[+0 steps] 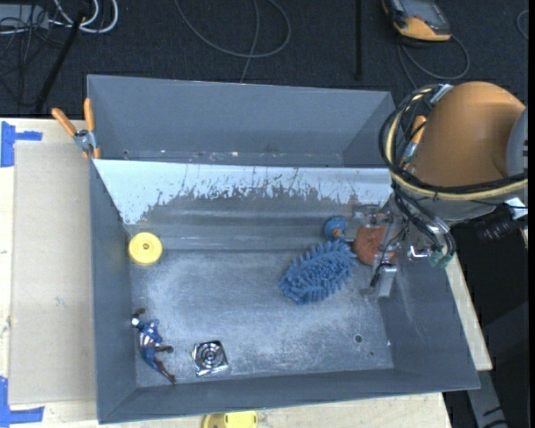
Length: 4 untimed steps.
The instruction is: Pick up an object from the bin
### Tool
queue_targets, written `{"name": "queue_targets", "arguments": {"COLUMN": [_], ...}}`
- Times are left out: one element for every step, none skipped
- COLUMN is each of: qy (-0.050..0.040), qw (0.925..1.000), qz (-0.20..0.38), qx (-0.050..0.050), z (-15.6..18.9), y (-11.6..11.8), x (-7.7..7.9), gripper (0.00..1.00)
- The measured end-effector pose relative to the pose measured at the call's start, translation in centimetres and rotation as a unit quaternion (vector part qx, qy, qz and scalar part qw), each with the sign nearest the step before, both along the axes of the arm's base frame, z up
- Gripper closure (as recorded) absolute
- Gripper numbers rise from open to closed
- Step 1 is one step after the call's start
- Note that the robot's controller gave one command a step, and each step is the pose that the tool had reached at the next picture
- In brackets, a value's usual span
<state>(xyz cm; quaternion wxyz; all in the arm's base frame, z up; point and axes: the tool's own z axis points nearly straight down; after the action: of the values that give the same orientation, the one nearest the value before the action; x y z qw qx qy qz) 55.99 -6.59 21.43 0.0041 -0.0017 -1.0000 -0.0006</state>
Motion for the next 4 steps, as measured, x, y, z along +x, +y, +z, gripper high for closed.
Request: {"name": "queue_targets", "arguments": {"qy": [-0.004, -0.0079, -0.0057, -0.0038], "qw": [1.0, 0.9995, 0.9992, 0.9838], "qz": [0.001, 0.031, 0.039, 0.179], "qx": [0.0, -0.001, 0.0, 0.001], "z": [0.5, -3.2, -8.5, -12.9], "y": [0.0, 0.9, 3.0, 4.8], "x": [0.1, 2.7, 4.8, -0.4], "gripper": [0.0, 0.0, 0.0, 1.0]}}
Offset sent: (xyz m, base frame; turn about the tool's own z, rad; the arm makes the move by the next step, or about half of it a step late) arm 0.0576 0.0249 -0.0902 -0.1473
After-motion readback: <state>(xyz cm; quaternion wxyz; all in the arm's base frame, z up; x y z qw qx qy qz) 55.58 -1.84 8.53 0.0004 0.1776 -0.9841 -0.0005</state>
